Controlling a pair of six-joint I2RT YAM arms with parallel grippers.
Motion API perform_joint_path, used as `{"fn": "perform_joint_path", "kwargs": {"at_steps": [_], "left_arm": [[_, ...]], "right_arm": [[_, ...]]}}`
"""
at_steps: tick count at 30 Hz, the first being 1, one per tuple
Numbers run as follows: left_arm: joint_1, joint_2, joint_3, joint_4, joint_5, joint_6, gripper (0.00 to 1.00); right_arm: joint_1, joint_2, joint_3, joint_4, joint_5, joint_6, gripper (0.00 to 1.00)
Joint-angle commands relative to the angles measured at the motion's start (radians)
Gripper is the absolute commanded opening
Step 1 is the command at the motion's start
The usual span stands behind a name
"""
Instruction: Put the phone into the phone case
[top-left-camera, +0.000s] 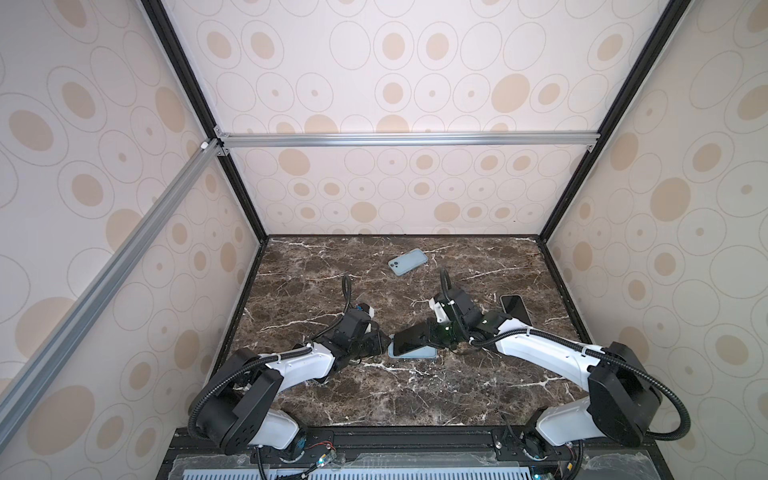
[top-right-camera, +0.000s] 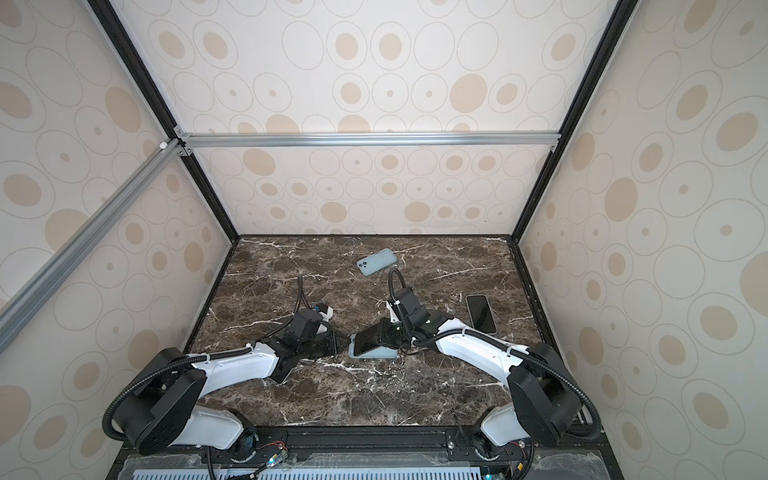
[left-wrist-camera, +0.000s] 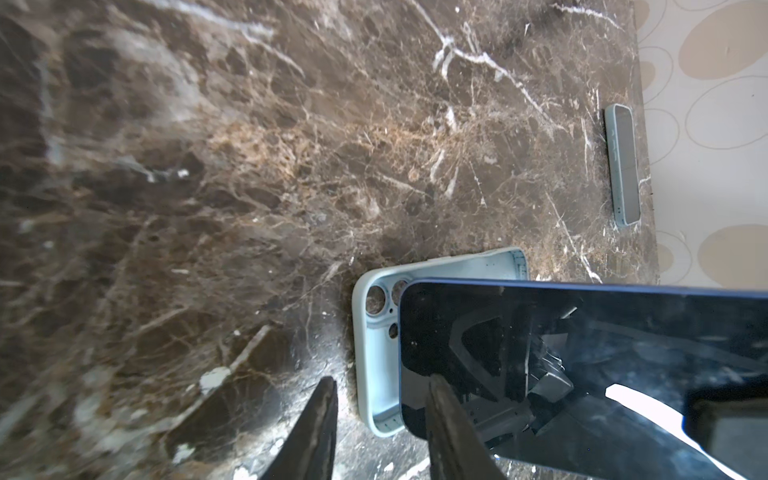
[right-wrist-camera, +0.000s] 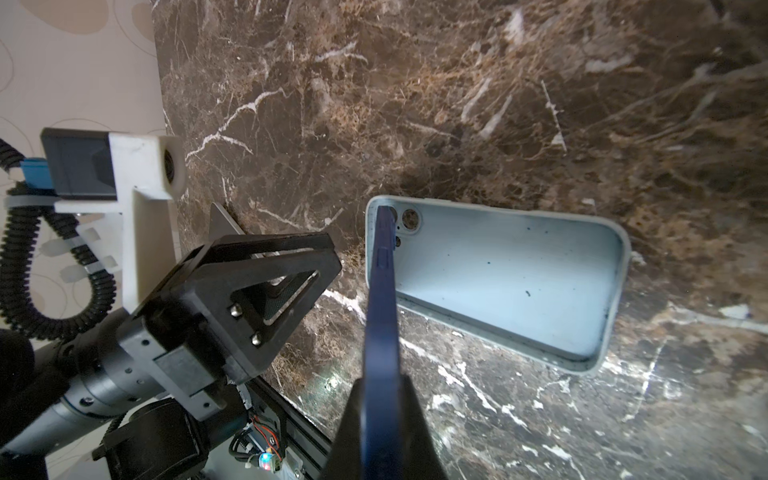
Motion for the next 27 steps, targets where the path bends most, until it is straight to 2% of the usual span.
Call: {"fn": "perform_joint_path", "kwargs": {"at_steps": [1, 10, 18, 27], "left_arm": [[0.007, 0.016, -0.003, 0.047, 0.033, -0.03, 0.35], [0.007, 0.075, -0.003, 0.068, 0.062, -0.034, 0.33], [0.007, 0.118, -0.02, 0.152, 0.114, -0.085, 0.3], [0.005, 0.152, -0.031, 0.187, 0.134, -0.108, 0.3]], "right_arm": [[-0.002, -0.018, -0.017, 0.035, -0.014, 0.02, 0.0], [-0.009, -0.002, -0.041, 0.041, -0.029, 0.022, 0.0], [-0.048, -0.012, -0.135, 0.119, -0.1, 0.055, 0.0], [-0.086, 0.025, -0.23, 0.203, -0.182, 0.034, 0.0]]}}
